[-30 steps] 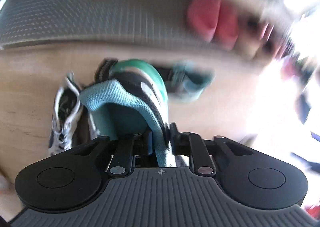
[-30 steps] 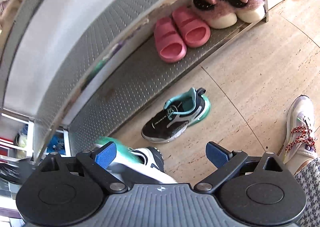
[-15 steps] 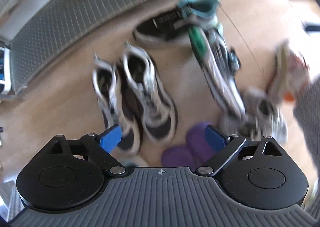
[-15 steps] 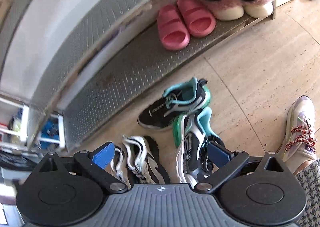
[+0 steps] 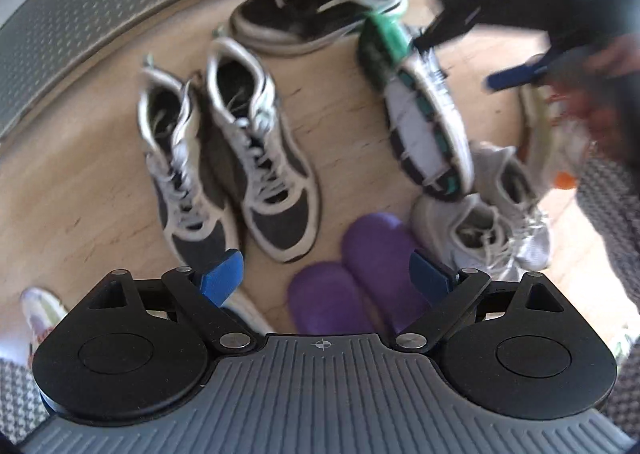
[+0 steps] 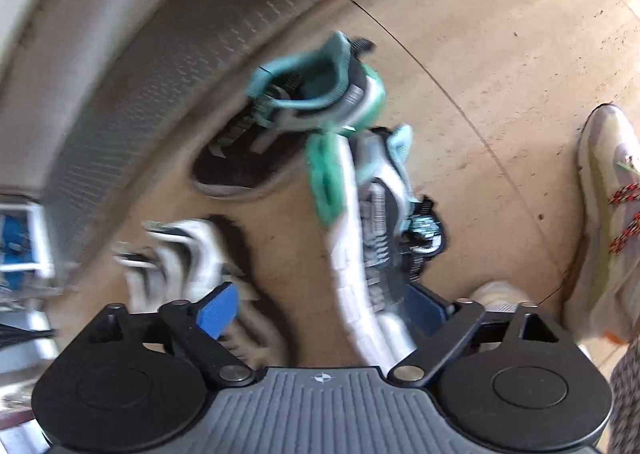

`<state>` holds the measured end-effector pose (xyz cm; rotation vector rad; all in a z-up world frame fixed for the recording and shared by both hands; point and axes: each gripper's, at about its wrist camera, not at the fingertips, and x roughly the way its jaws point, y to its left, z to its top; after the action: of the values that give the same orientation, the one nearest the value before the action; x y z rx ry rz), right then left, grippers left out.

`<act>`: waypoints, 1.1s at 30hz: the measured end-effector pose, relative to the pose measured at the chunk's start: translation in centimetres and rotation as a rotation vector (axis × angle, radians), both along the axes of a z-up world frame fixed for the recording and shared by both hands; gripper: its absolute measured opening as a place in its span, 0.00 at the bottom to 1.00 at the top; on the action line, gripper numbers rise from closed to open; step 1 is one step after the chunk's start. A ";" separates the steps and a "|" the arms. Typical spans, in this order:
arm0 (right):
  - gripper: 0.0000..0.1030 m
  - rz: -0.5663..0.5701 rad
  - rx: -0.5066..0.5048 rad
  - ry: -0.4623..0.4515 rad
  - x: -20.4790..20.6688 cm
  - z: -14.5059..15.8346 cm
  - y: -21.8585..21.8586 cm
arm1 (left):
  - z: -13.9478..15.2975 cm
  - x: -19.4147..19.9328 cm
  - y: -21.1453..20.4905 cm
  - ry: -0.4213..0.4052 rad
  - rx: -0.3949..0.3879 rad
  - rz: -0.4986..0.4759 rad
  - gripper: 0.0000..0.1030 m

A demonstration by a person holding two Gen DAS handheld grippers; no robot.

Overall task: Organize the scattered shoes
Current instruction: 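Set the black-teal sneaker beside the white-black pair and open the left tool, then grasp the second black-teal sneaker by the rack with the right tool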

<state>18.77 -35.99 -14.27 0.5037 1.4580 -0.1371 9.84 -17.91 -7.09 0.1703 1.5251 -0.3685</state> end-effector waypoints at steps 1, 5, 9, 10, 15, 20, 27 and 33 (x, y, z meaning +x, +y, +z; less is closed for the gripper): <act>0.80 0.035 -0.035 0.005 0.3 -1.0 0.5 | 0.2 0.0 0.3 -0.003 0.000 0.006 0.91; 0.67 0.193 -0.187 -0.008 0.7 -3.4 3.5 | 0.2 0.1 2.1 -0.019 0.030 0.045 0.91; 0.47 0.339 -0.354 -0.033 0.2 -4.4 7.2 | -0.7 0.0 4.3 -0.011 0.073 0.098 0.91; 0.47 0.375 -0.396 -0.039 0.1 -4.6 8.1 | -0.7 -0.1 4.4 -0.011 0.074 0.103 0.91; 0.68 0.724 -0.455 -0.082 -2.6 -5.1 14.5 | -0.9 0.0 5.6 -0.008 0.085 0.138 0.91; 0.70 0.716 -0.181 -0.073 -3.0 -1.2 14.1 | -1.1 0.1 6.1 0.000 0.086 0.157 0.91; 0.83 0.244 -0.115 -0.126 -1.6 3.0 3.6 | -1.6 -0.1 5.7 0.014 0.085 0.145 0.91; 0.81 0.256 -0.119 -0.012 -2.2 0.7 2.9 | -2.7 0.0 4.8 0.035 0.100 0.139 0.91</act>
<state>16.62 -33.12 -13.62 0.2179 1.4798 -0.0170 9.81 -13.09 -9.80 0.1358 1.5810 -0.1853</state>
